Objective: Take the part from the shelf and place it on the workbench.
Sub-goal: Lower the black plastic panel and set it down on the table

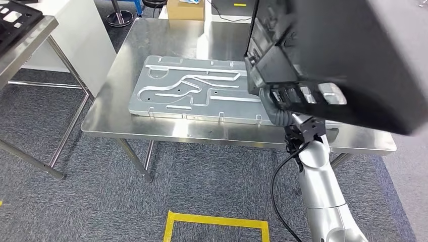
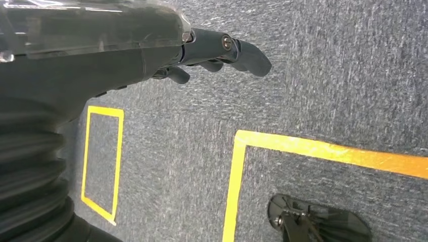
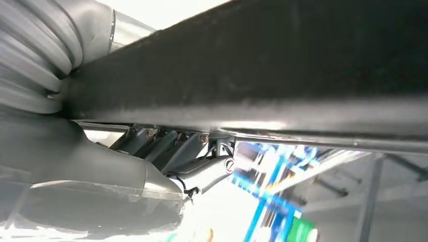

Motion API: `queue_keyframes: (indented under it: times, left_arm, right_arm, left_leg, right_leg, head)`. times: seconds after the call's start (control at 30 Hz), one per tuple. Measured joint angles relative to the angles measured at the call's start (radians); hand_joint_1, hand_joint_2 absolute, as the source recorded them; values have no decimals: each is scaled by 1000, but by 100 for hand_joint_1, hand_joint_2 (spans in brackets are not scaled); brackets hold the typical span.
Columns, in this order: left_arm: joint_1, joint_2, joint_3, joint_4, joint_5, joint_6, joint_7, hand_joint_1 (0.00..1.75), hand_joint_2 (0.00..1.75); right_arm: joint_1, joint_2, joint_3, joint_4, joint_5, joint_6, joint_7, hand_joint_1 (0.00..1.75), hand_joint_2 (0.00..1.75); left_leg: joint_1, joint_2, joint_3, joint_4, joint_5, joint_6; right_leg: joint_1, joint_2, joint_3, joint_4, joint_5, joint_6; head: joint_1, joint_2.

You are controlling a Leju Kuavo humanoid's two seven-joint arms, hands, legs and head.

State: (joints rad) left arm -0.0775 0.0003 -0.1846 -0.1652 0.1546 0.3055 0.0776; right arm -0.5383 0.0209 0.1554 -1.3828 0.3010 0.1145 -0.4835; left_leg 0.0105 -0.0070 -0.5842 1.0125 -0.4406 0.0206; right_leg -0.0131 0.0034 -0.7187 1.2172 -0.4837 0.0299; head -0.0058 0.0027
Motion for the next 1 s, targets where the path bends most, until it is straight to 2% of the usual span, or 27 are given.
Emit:
queue_keyframes:
  times: [0.07,0.1,0.17,0.23,0.27,0.3,0.37,0.4,0.43,0.47,0.53,0.57,0.6,0.63,0.7,0.77,0.83,0.9,0.93,0.97,1.0]
  left_arm:
    - [0,-1,0,0,-1,0,-4,0,175]
    - [-1,-1,0,0,-2,0,-5,0,175]
    - [-4,-1,0,0,-6,-2,-6,0,175]
    - [-6,-1,0,0,-10,-4,-2,0,175]
    - [-6,-1,0,0,-12,-6,0,0,175]
    - [-8,-1,0,0,-14,-9,2,0,175]
    - [-10,-2,0,0,-17,-13,7,0,175]
    - [-11,-2,0,0,-17,-15,8,0,175]
    - [-11,-2,0,0,-17,-16,10,0,175]
    - [-11,-2,0,0,-17,-16,10,0,175]
    - [-11,-2,0,0,-17,-17,10,0,175]
    - [-11,-2,0,0,-17,-18,9,0,175]
    - [-13,-2,0,0,-18,-19,9,0,175]
    - [-15,-2,0,0,-18,-19,9,0,175]
    - [-17,-2,-1,0,-19,-20,9,0,175]
    - [-18,-3,-1,0,-20,-23,10,0,175]
    - [-19,-5,0,0,-20,-27,11,0,175]
    - [-20,-5,0,0,-20,-29,11,0,175]
    - [-20,-5,0,0,-20,-29,11,0,175]
    - [-19,-6,0,0,-20,-30,11,0,175]
    - [-19,-6,0,0,-19,-31,11,0,175]
  right_arm:
    - [-9,-7,0,8,60,-51,7,175,175]
    - [-13,-11,0,12,89,-73,12,175,175]
    - [-17,-18,0,19,156,-122,26,175,175]
    - [-19,-30,-1,28,257,-191,50,175,175]
    - [-21,-35,-2,34,315,-226,64,175,175]
    - [-23,-40,-2,41,371,-259,79,175,175]
    - [-28,-48,-1,65,480,-319,113,175,175]
    - [-30,-52,-1,82,528,-346,132,175,175]
    - [-32,-58,-1,103,578,-373,151,175,175]
    - [-35,-63,-1,124,619,-394,167,175,175]
    - [-47,-72,0,165,677,-425,187,175,175]
    - [-55,-76,0,184,693,-435,192,175,175]
    - [-64,-80,1,202,704,-442,197,175,175]
    - [-72,-83,1,218,714,-446,202,175,175]
    - [-84,-90,2,246,736,-450,212,175,175]
    - [-92,-97,5,270,756,-452,222,175,175]
    - [-102,-107,9,296,769,-456,227,175,175]
    - [-109,-116,12,325,776,-459,229,175,175]
    - [-111,-120,13,338,779,-460,229,175,175]
    - [-112,-123,14,348,780,-460,229,175,175]
    - [-114,-125,15,356,781,-460,230,175,175]
  left_leg:
    - [-3,-1,9,5,-13,-7]
    - [-4,-1,11,7,-17,-11]
    - [-7,-1,12,5,-22,-20]
    - [-7,0,16,6,-30,-30]
    - [-7,1,11,24,-43,-36]
    - [-7,1,-5,61,-64,-40]
    - [-4,1,-72,193,-118,-46]
    - [-3,1,-108,253,-134,-47]
    - [-2,2,-131,286,-133,-48]
    - [-1,2,-133,275,-110,-48]
    - [1,2,-92,157,-30,-45]
    - [0,2,-66,94,-2,-42]
    - [-2,2,-48,49,14,-37]
    - [-4,1,-40,28,16,-33]
    - [-5,-1,-37,20,13,-23]
    - [-1,0,-32,10,17,-11]
    - [1,0,-27,3,20,-1]
    - [1,0,-26,4,18,3]
    - [0,0,-26,4,17,4]
    - [0,-1,-25,5,15,4]
    - [0,-1,-23,7,13,2]
  right_leg:
    - [2,-1,55,-128,61,-7]
    - [4,-1,72,-166,72,-11]
    - [8,1,79,-185,65,-19]
    - [4,2,85,-190,63,-29]
    - [1,2,90,-194,62,-35]
    - [-1,1,95,-197,61,-41]
    - [0,1,100,-197,56,-49]
    - [1,1,102,-196,54,-51]
    - [2,1,104,-194,50,-51]
    - [2,1,106,-192,47,-51]
    - [2,3,113,-187,39,-46]
    - [3,4,114,-183,35,-43]
    - [4,5,113,-181,33,-38]
    - [5,5,111,-181,32,-33]
    - [7,4,111,-184,33,-23]
    - [5,3,105,-166,19,-13]
    - [2,2,62,-76,-29,-6]
    - [0,2,-5,49,-76,-1]
    - [-1,2,-27,84,-79,1]
    - [-2,2,-32,82,-63,2]
    - [-2,1,-18,43,-31,1]
  head:
    - [0,0]
    - [-1,0]
    - [-2,0]
    - [-3,0]
    - [-4,0]
    - [-5,0]
    - [-7,0]
    - [-6,0]
    - [-6,0]
    - [-6,0]
    - [-6,0]
    - [-6,0]
    - [-6,0]
    - [-6,0]
    - [-5,0]
    - [-5,0]
    - [-5,0]
    - [-4,0]
    - [-4,0]
    - [-4,0]
    - [-4,0]
